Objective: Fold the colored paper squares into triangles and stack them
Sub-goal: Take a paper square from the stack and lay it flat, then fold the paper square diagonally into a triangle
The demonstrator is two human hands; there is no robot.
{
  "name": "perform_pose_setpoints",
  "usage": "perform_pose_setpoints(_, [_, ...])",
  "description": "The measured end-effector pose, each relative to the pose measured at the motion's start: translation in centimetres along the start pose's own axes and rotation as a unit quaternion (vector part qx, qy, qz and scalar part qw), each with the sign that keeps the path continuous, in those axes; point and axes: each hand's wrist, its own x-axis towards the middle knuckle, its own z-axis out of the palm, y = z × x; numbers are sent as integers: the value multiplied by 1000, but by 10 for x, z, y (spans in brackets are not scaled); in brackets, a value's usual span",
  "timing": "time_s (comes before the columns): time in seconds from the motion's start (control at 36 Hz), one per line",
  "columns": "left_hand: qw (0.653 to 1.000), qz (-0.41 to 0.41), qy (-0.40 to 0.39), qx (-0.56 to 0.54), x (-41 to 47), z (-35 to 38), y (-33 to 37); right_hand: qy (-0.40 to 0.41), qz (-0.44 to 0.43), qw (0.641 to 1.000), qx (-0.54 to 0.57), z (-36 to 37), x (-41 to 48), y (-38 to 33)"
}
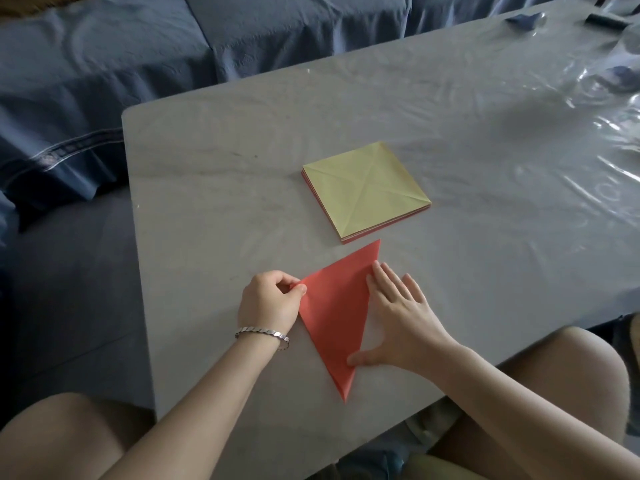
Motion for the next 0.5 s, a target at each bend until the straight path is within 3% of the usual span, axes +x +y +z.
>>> perform_pose_setpoints(0.39, [1000,15,1,3,1,3,-3,-69,-38,996,-49,7,-16,-29])
perform_pose_setpoints(0.44, [1000,22,-4,2,5,0,-3,-46,-52,998,-9,1,-12,-25])
perform_pose_setpoints(0.5, [999,32,0,4,13,-8,-2,58,-44,995,71,-7,-3,-15])
